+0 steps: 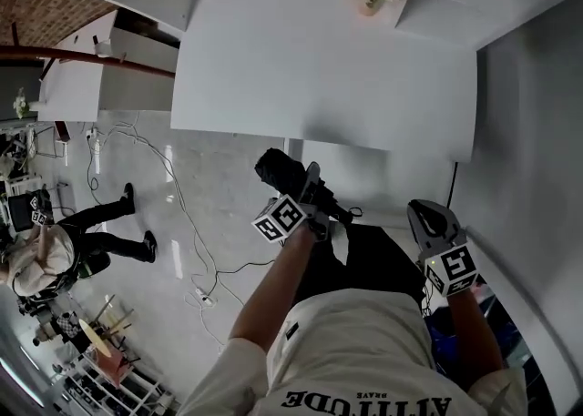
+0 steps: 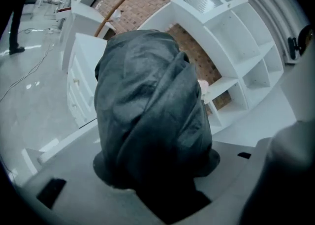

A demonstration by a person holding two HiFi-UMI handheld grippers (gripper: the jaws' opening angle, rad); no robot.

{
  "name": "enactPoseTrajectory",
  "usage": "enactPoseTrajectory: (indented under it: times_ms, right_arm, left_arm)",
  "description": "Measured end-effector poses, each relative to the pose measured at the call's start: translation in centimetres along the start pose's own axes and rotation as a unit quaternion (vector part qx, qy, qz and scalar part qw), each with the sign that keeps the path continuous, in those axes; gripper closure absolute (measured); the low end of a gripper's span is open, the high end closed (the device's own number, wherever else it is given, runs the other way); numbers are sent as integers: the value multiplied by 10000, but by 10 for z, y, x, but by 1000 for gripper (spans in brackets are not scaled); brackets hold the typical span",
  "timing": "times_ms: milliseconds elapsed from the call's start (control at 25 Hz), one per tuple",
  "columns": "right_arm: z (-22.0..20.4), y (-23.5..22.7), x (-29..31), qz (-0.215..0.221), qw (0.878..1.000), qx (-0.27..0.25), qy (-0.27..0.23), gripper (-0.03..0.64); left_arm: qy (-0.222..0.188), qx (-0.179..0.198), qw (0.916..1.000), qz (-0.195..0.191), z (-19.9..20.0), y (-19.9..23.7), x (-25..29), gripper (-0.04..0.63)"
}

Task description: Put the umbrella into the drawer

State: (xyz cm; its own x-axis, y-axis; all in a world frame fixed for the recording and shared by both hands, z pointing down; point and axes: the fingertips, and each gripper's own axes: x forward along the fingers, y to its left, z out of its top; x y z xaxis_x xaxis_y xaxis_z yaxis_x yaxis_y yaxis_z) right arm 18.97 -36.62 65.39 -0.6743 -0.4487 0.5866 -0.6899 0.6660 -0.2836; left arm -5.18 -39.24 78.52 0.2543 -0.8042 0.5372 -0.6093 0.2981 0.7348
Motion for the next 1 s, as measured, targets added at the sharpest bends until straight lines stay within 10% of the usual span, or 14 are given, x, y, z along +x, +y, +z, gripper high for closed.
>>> enactPoseTrajectory:
  times_ms: [560,1000]
  right_arm:
    - [-2,0,12,273,9993,202,151,581]
    - [-18,8,19,353,9986,228,311,581]
  left_arm:
    - [589,-1558,9753,1453,-92,85,53,341]
    - [1140,-1219,9591,2285,-138,144,71,333]
